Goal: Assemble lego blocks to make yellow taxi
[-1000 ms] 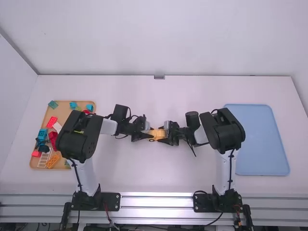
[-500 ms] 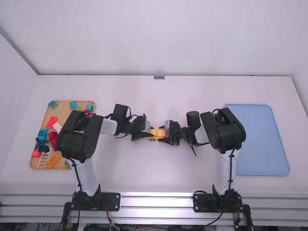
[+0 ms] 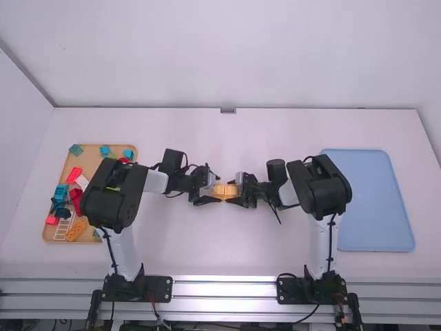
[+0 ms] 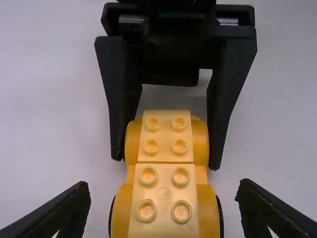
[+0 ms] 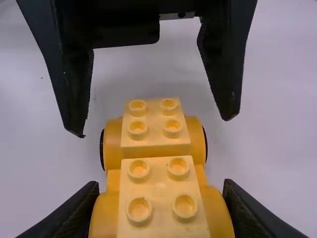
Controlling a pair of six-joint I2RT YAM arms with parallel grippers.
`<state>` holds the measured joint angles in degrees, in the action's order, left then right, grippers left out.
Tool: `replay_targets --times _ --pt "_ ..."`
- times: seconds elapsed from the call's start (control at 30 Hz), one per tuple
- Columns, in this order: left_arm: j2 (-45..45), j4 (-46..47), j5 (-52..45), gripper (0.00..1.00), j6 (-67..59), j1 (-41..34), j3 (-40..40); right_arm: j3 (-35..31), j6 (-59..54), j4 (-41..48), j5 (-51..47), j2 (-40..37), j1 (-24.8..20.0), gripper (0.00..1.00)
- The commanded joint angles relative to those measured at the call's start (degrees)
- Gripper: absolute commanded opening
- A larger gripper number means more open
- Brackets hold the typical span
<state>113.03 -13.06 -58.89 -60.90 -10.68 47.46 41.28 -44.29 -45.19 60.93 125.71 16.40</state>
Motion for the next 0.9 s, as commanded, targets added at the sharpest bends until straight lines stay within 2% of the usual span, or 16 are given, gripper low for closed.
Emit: replay_targets --times 0.0,0.23,0.3,0.33,0.47,0.87 --pt "0.74 -0.61 -3.50 0.80 -0.07 -0.20 -0.15 -0.11 -0.07 0.92 -2.25 0.68 0.37 0.53" --pt "-3.15 1.25 -8.70 0.73 0.07 1.90 -0.17 -0.11 -0.04 0.92 -2.29 0.68 0.35 0.53" --pt "-5.22 2.95 -10.54 0.32 0.07 3.21 -0.17 -0.11 -0.04 0.92 -2.25 0.68 0.48 0.53" --pt "-5.79 3.63 -10.10 0.02 0.07 3.67 -0.15 -0.11 -0.07 0.92 -2.27 0.68 0.59 0.53" --pt "-4.98 4.04 -3.78 0.02 1.57 2.27 -0.07 -0.11 -0.07 0.92 -2.23 0.68 0.44 0.53" --pt "1.68 3.74 3.56 0.02 3.32 -1.57 1.97 0.00 -0.02 0.68 -2.27 0.68 1.22 0.53"
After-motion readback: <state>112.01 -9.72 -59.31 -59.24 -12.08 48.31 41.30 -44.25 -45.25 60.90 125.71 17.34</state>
